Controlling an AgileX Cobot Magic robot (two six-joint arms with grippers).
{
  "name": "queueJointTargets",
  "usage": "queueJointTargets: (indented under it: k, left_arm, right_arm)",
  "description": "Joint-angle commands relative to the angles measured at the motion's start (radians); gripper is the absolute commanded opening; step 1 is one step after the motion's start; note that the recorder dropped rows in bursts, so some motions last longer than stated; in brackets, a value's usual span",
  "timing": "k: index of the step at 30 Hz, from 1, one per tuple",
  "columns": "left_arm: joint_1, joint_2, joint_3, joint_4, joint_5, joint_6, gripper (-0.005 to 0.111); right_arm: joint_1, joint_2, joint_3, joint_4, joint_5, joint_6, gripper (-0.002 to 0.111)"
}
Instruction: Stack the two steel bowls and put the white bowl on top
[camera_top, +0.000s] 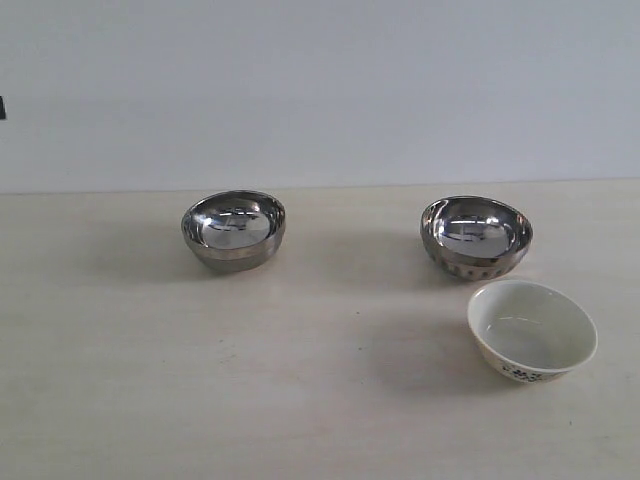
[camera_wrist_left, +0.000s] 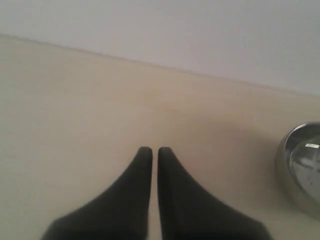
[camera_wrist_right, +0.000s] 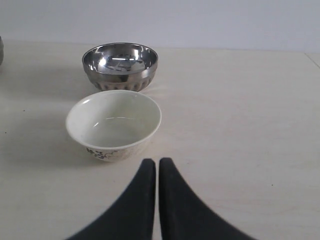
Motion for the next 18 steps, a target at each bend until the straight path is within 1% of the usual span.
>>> queueJointTargets:
  k: [1,4,5,7,9,12,15,16,18]
  left_arm:
    - [0.000,0.158,-0.094,-0.177,0.093,0.192,0.004]
    - [0.000,0.237,-0.132,-0.323,0.102,0.312,0.006]
    - [0.000,0.259,-0.143,-0.383,0.102,0.362,0.009]
    - [0.000,0.298,-0.163,-0.491,0.109,0.466,0.020]
    - [0.000,0.332,-0.190,-0.606,0.142,0.600,0.040]
    - [0.000,0.380,-0.237,-0.746,0.203,0.753,0.077]
    - [-0.006,0.416,-0.274,-0.860,0.237,0.855,0.105]
    - [-0.011,0.425,-0.281,-0.882,0.239,0.853,0.109]
    - [-0.025,0.438,-0.294,-0.936,0.230,0.853,0.109]
  right_arm:
    - [0.001,-0.005,0.000,-0.005,-0.010,0.000,0.000]
    - [0.001,-0.005,0.000,-0.005,-0.010,0.000,0.000]
    - [0.001,-0.005,0.000,-0.005,-0.010,0.000,0.000]
    - [0.001,-0.005,0.000,-0.005,-0.010,0.000,0.000]
    - [0.001,-0.005,0.000,-0.005,-0.010,0.000,0.000]
    - [0.001,-0.005,0.000,-0.005,-0.010,0.000,0.000]
    - [0.001,-0.005,0.000,-0.005,-0.010,0.000,0.000]
    - [0.001,-0.005,0.000,-0.005,-0.010,0.000,0.000]
    - [0.001,-0.005,0.000,-0.005,-0.010,0.000,0.000]
